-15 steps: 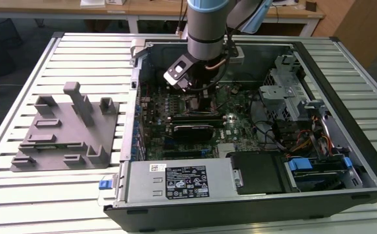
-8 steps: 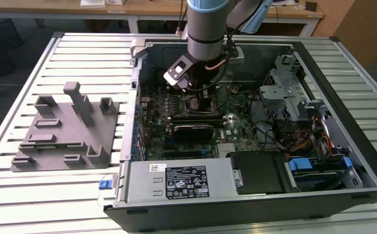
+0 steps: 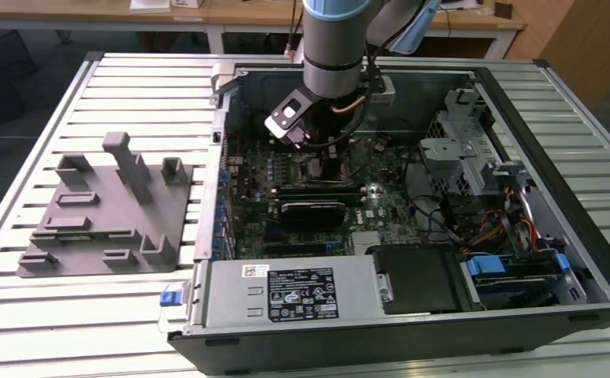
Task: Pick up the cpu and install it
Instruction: 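Place the cpu into insertion slot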
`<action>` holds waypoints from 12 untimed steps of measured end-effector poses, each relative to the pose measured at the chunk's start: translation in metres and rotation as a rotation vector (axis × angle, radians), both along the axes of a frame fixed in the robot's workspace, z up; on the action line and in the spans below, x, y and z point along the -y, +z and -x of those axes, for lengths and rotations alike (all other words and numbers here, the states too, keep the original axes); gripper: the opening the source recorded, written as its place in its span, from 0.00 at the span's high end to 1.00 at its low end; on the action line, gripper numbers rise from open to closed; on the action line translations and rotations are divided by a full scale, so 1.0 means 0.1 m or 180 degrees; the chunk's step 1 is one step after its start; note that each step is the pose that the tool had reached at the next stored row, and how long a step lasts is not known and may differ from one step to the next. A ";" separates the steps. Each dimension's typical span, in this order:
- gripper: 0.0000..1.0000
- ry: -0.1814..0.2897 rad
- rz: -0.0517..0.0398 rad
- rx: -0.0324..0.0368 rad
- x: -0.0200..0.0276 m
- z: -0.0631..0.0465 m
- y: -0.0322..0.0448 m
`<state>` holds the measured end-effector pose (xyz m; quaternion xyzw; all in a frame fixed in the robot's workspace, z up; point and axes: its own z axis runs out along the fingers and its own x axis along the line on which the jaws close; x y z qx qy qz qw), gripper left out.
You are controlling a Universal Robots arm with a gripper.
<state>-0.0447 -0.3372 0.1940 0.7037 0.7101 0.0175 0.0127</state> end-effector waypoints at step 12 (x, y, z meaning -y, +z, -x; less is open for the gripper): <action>0.60 0.0000 0.0000 0.0000 0.000 0.00 0.088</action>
